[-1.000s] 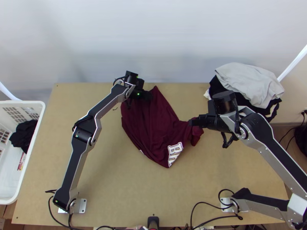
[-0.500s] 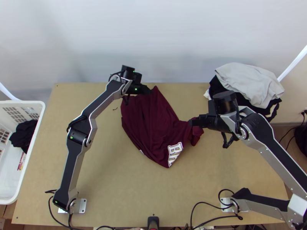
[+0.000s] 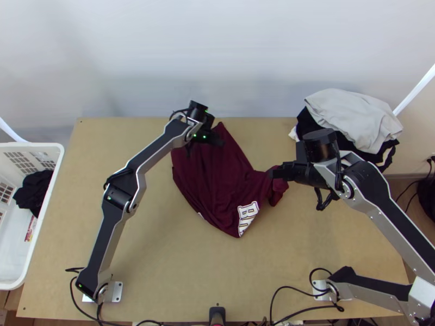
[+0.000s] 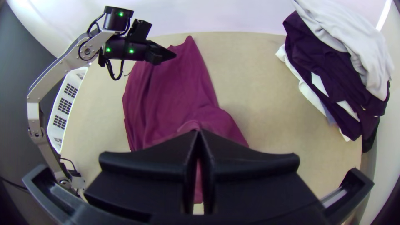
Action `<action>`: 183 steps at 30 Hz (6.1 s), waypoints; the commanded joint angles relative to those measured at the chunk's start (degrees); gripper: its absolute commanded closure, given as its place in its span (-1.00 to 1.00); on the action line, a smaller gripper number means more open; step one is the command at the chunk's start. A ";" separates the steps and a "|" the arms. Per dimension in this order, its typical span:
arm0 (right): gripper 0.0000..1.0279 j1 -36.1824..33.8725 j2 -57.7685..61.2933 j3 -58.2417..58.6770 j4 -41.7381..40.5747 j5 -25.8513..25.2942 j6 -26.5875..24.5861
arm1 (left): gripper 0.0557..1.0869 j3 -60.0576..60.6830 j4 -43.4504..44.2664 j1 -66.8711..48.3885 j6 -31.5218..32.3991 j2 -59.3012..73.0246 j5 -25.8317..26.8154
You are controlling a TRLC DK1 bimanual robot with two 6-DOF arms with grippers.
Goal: Fold the t-shirt
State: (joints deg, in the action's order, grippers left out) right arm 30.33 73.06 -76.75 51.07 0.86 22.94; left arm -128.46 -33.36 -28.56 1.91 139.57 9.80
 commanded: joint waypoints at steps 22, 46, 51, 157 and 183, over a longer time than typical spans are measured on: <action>0.95 0.44 -1.34 0.02 -0.53 -0.25 1.49 | 0.93 -0.65 -1.09 -0.27 -1.21 4.22 -5.50; 0.95 -9.23 -3.01 -10.88 -1.76 -2.27 -5.10 | 0.93 -0.91 -5.66 10.54 10.04 -29.97 -8.31; 0.95 -9.58 -4.06 -13.25 -12.05 -9.92 -12.22 | 0.93 -0.82 -5.66 11.51 10.04 -38.05 -13.49; 0.95 -14.86 -10.57 24.54 -33.05 6.70 16.79 | 0.93 65.53 13.68 26.89 16.19 -54.58 -8.57; 0.95 -13.54 -10.92 21.56 -29.80 6.61 15.56 | -0.88 73.71 -21.48 26.36 -8.86 -61.70 2.33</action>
State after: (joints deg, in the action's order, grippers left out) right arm 16.47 62.61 -53.43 20.93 7.97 38.37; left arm -54.43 -53.91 -1.87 -4.97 77.32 11.44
